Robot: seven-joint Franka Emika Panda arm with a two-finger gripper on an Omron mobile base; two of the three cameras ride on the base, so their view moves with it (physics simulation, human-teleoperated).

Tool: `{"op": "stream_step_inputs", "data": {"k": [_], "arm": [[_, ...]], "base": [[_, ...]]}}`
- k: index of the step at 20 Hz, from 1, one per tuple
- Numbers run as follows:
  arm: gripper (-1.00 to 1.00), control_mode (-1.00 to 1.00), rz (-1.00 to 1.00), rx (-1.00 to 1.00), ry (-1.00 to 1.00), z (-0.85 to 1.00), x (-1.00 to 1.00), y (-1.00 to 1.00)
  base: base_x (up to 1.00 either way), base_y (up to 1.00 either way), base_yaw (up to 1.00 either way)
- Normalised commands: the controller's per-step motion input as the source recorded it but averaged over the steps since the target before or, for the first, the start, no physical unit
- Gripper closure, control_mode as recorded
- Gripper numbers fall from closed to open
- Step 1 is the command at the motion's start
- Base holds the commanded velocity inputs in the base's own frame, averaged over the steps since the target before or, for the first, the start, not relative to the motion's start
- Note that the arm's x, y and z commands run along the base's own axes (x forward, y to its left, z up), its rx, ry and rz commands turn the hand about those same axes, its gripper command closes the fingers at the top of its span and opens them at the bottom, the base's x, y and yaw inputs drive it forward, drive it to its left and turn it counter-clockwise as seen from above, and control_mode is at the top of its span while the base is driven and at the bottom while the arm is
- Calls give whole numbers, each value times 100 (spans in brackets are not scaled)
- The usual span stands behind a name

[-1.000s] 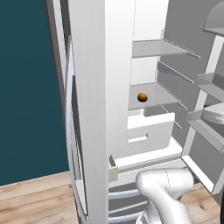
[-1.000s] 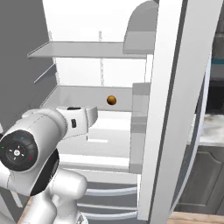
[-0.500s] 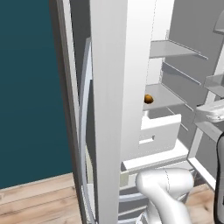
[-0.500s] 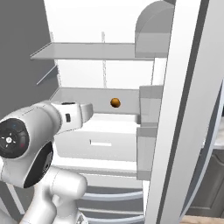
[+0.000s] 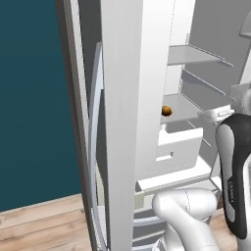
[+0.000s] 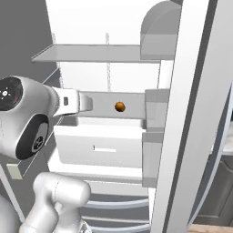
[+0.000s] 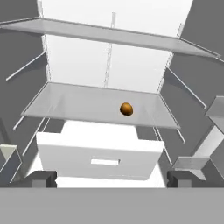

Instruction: Retrieve the tangerine and mango from the fridge and place them into the bowl on the dining table.

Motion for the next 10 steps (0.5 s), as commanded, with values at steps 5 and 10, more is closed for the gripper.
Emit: {"op": "stream_step_inputs", "data": {"k": [5,10], "arm": [[-100,-100,0,0,29,0,32,-10],[-100,-100,0,0,18,-20,29,-12]], "base": [[0,0,0],[0,0,0]]}}
